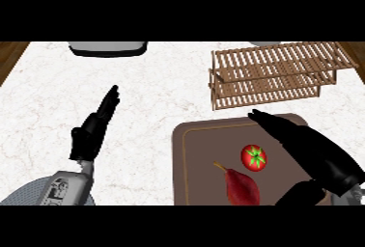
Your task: Pick the tomato from the tray and place it in the tiered shelf
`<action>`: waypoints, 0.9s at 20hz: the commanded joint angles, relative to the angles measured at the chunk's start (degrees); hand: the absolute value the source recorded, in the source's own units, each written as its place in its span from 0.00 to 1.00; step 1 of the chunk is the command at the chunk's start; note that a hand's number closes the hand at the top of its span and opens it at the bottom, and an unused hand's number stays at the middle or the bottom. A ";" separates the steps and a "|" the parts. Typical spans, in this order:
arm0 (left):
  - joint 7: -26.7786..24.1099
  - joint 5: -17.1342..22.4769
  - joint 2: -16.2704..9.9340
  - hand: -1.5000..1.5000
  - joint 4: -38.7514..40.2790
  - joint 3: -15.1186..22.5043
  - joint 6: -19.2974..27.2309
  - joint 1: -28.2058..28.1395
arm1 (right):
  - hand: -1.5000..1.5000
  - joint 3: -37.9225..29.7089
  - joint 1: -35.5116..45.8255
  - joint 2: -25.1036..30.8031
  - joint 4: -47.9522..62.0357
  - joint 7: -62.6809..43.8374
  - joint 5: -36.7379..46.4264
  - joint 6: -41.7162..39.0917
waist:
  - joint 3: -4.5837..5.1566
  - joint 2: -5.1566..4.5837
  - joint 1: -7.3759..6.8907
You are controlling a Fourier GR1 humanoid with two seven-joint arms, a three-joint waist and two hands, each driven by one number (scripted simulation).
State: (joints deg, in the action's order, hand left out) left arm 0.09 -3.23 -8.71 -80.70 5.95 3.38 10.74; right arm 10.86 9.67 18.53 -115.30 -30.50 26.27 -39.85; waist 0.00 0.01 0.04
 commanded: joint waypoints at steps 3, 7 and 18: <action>5.48 -1.91 2.47 0.50 -5.45 1.53 0.85 -0.83 | 0.00 2.54 -1.51 -0.59 2.08 2.40 6.33 0.01 | -0.01 0.04 -0.10; 1.63 -1.41 1.02 0.50 -2.34 -1.70 -2.34 -0.29 | 0.00 2.27 -1.88 -2.50 5.70 6.29 9.86 2.00 | 0.00 0.00 -0.06; 2.12 -3.39 2.98 0.50 -5.07 -2.09 -2.60 -3.66 | 0.00 2.68 -3.45 -3.62 10.80 13.05 17.46 5.02 | 0.00 0.00 -0.05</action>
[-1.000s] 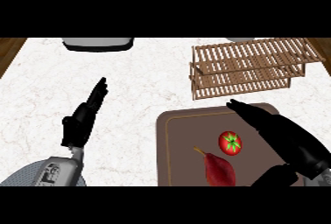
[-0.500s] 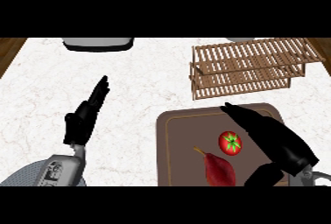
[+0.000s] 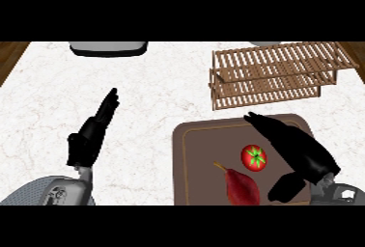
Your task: Pick the tomato from the tray and place it in the tiered shelf
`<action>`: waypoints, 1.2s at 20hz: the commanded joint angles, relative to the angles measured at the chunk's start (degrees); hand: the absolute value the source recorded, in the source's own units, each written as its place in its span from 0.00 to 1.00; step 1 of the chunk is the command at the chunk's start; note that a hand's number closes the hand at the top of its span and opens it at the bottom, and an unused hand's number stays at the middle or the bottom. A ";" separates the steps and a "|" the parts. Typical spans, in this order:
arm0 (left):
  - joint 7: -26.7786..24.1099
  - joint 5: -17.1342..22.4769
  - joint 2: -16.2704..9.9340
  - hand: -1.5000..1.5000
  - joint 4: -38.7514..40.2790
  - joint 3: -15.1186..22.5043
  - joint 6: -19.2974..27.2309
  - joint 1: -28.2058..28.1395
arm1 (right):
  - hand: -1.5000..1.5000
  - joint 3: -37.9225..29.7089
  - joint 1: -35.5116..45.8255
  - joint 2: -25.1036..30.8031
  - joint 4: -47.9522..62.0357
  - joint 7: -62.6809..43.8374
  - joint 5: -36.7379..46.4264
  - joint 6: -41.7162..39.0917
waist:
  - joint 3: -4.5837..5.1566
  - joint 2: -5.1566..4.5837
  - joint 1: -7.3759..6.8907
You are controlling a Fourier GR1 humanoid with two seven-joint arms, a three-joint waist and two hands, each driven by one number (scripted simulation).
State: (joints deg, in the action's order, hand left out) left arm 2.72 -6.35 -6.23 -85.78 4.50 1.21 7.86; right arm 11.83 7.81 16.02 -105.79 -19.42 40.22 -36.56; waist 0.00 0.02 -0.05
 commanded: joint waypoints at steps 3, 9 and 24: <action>0.72 -1.21 0.52 0.50 0.64 -1.13 0.11 1.61 | 0.00 -0.10 2.18 -1.42 9.24 5.57 3.78 3.41 | 0.00 -0.05 -0.09; -1.60 0.51 -1.10 0.50 4.30 -4.69 -3.25 3.74 | 0.00 1.92 -3.07 -3.68 2.97 3.74 5.30 1.53 | 0.01 0.00 0.12; -2.70 -2.59 1.82 0.50 4.45 -3.49 -1.19 2.50 | 1.00 1.85 2.88 -1.72 13.41 15.24 12.93 6.09 | 0.01 -0.05 -0.01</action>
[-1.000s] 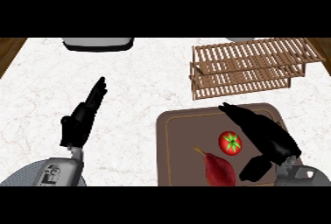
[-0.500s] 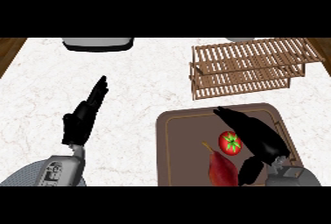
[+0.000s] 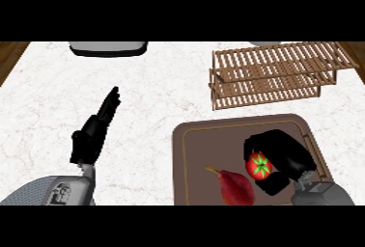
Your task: Pick the tomato from the tray and place it in the tiered shelf
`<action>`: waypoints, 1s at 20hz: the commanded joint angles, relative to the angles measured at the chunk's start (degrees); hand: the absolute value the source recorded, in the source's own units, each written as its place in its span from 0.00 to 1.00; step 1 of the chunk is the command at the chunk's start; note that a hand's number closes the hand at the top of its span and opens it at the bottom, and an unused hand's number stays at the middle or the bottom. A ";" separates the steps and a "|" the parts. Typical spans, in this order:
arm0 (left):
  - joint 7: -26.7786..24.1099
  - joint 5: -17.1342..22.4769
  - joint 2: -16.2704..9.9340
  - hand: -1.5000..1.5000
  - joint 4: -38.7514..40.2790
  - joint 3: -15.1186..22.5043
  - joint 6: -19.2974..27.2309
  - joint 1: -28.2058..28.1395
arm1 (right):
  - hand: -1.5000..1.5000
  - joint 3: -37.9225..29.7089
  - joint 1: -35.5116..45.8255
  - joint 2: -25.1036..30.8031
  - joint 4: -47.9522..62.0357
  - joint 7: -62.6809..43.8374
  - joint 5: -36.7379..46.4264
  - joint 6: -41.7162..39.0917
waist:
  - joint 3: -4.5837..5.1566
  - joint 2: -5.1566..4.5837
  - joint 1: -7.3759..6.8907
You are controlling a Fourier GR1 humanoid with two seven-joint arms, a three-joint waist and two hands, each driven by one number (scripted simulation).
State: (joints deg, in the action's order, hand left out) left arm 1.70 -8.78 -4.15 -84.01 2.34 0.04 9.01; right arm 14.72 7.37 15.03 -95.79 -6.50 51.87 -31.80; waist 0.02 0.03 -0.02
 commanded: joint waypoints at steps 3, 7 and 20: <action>-1.86 0.11 0.37 0.50 -0.96 -0.07 -0.59 -3.04 | 1.00 0.54 -4.65 0.27 -3.86 3.46 2.42 3.22 | -0.02 0.01 0.07; 2.78 -0.77 0.33 0.50 -1.15 -0.12 0.17 1.31 | 1.00 6.18 -6.22 -12.20 -9.44 -13.88 6.59 3.80 | 0.01 0.19 0.52; -1.91 0.53 -0.55 0.50 3.02 -1.92 -1.18 1.28 | 1.00 31.79 -3.66 -15.00 -22.48 -44.26 1.69 35.45 | 0.03 0.03 0.04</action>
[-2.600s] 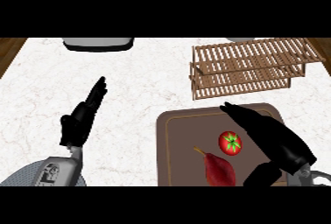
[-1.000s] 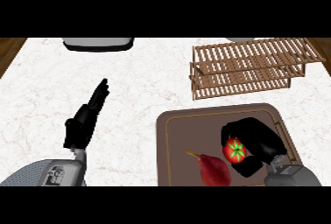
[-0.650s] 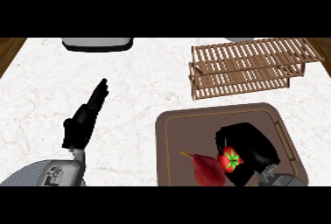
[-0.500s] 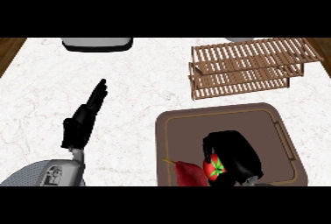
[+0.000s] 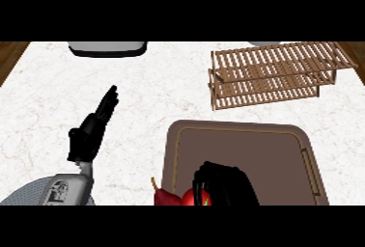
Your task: Pick the tomato from the tray and place it in the tiered shelf
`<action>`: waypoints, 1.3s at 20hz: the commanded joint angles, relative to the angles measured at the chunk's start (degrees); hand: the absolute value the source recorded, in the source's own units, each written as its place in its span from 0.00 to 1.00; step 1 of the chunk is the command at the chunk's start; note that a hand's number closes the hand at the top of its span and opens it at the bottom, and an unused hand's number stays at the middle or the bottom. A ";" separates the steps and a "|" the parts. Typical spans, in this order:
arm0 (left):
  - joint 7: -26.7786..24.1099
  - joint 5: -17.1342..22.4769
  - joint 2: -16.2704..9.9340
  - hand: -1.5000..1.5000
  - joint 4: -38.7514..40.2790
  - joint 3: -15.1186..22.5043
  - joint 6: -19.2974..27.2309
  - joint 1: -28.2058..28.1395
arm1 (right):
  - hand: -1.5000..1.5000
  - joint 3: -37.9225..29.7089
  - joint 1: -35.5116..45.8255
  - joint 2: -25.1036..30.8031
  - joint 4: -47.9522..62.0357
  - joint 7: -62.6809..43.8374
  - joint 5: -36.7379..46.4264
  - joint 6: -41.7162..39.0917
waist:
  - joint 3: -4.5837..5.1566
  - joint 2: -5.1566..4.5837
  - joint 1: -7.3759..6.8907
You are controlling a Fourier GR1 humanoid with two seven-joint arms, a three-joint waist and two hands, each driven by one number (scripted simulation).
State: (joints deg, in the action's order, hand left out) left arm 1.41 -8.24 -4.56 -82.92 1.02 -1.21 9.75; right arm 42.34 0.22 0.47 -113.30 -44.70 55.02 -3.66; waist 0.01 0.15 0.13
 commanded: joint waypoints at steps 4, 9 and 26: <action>-0.93 -0.81 0.20 0.50 2.06 -0.13 0.60 1.11 | 1.00 6.90 8.62 -0.36 -11.45 -14.54 3.48 6.88 | 0.06 0.02 0.03; 1.41 -1.16 0.86 0.50 -0.73 0.41 1.50 -0.11 | 1.00 5.51 17.51 -0.36 -19.38 -27.62 9.22 -0.48 | 0.10 0.26 -0.08; -1.34 -0.15 0.32 0.50 2.81 -0.62 -0.22 1.87 | 1.00 -25.88 45.75 -0.45 -16.26 -26.19 7.57 -17.80 | 0.12 -0.01 0.18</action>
State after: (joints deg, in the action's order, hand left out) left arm 0.90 -8.54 -4.24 -82.20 0.83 -1.20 9.84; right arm 24.31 37.96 0.50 -130.92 -63.31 66.00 -12.79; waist 0.12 0.23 0.14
